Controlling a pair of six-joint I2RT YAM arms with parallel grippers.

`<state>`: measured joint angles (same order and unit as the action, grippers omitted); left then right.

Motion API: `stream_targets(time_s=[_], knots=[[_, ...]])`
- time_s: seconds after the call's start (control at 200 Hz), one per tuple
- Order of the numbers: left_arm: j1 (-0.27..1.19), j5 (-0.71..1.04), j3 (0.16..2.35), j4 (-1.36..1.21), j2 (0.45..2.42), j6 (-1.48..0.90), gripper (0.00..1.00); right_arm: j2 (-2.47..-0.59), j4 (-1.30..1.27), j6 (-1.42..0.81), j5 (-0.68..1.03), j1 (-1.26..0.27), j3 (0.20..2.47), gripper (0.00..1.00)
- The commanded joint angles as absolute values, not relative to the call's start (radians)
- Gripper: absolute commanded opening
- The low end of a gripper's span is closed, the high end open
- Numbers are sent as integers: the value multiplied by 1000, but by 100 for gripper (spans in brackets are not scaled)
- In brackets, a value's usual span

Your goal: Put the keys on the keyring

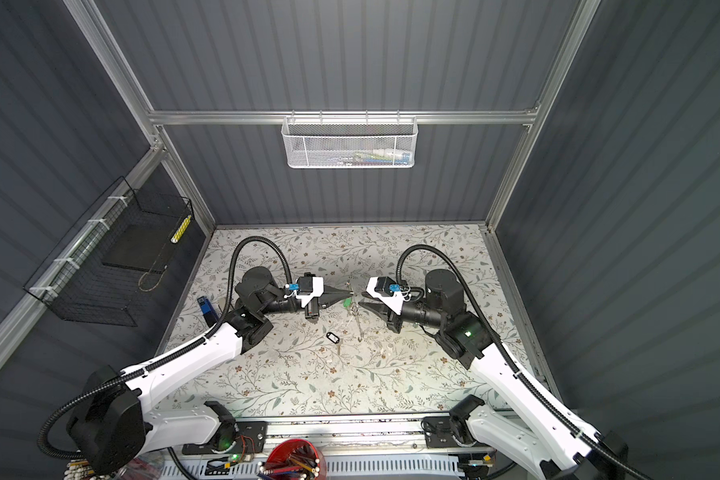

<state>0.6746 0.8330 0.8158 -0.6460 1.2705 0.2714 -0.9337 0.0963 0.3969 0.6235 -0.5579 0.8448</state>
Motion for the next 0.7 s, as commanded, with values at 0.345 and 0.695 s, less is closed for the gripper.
stream_targets(time_s=[0.345, 0.695], knots=[[678, 905, 823, -736, 1303, 209, 0, -988, -13, 334, 698, -557, 866, 25], [678, 916, 828, -737, 1313, 207, 0, -1000, -25, 324, 723, -557, 870, 19]])
